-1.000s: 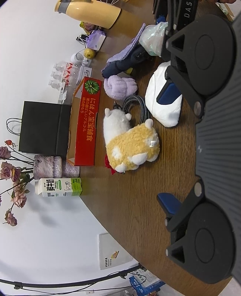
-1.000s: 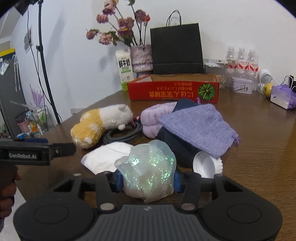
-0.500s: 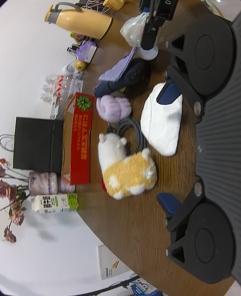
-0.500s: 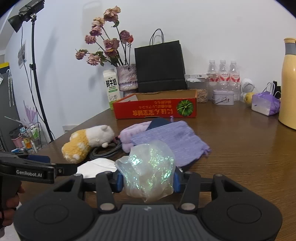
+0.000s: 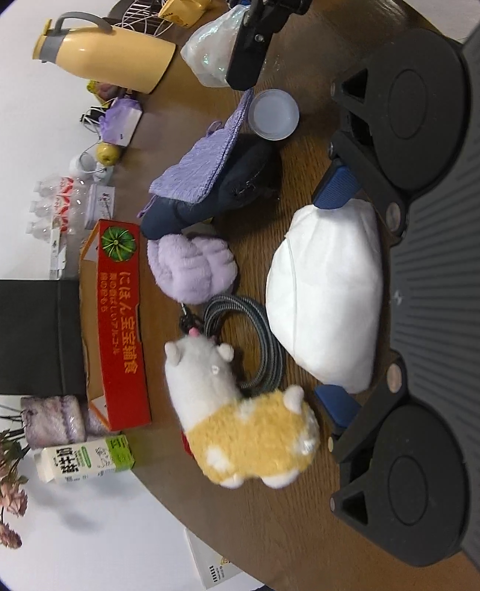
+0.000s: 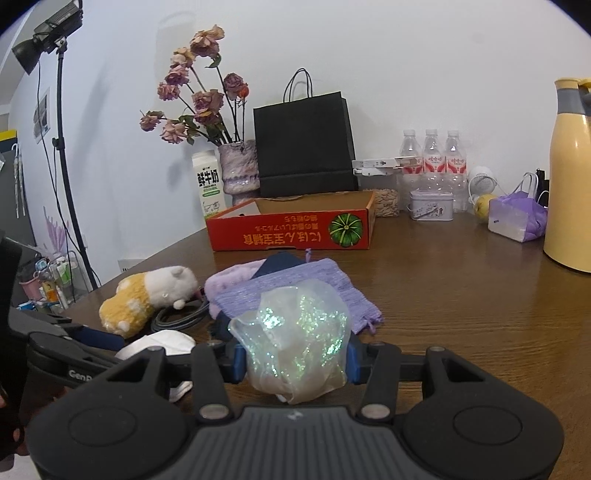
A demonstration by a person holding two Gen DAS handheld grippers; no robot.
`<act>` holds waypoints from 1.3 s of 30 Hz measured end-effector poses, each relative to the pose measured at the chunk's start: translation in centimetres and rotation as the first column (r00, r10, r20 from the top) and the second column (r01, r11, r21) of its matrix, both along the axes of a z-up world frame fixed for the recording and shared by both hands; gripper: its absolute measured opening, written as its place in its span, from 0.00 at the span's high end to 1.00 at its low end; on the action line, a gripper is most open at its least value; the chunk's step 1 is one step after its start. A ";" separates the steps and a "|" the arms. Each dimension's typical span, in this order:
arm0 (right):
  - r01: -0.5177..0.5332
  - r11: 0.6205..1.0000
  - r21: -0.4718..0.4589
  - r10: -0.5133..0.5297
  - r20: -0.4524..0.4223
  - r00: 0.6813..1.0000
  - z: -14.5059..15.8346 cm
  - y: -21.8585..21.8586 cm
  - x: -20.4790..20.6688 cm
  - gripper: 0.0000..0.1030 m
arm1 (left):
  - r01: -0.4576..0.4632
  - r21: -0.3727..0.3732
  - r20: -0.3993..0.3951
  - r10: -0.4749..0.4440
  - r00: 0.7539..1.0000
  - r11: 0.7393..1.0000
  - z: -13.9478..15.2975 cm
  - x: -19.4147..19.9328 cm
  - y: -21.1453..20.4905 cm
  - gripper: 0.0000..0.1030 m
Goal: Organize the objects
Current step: 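Reach the left tool to the white cloth while the right tool reaches the iridescent bag, then close the left tool on the white cloth while the right tool grips the iridescent bag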
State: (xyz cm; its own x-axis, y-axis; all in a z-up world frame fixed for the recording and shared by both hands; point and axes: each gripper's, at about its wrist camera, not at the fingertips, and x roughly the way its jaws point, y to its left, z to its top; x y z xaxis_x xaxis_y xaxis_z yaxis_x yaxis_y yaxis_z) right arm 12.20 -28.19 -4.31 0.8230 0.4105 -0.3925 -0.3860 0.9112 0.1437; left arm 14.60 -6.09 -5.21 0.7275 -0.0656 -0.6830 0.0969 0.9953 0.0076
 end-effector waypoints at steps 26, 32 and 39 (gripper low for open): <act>-0.025 0.999 0.032 0.026 -0.034 0.999 -1.0 -0.4 0.3 0.54 | 0.032 0.009 0.063 -0.033 0.997 0.999 -0.9 -0.9 -0.6 0.12; -0.026 1.000 0.017 0.026 -0.022 0.999 -0.5 0.3 -0.5 0.54 | 0.050 0.006 0.109 -0.050 0.993 0.999 -0.6 -2.1 -0.7 0.54; -0.025 1.000 -0.005 0.025 -0.017 1.000 -0.2 1.3 -1.2 0.54 | 0.076 -0.011 0.147 -0.074 0.986 0.997 -0.5 -3.1 -0.4 0.74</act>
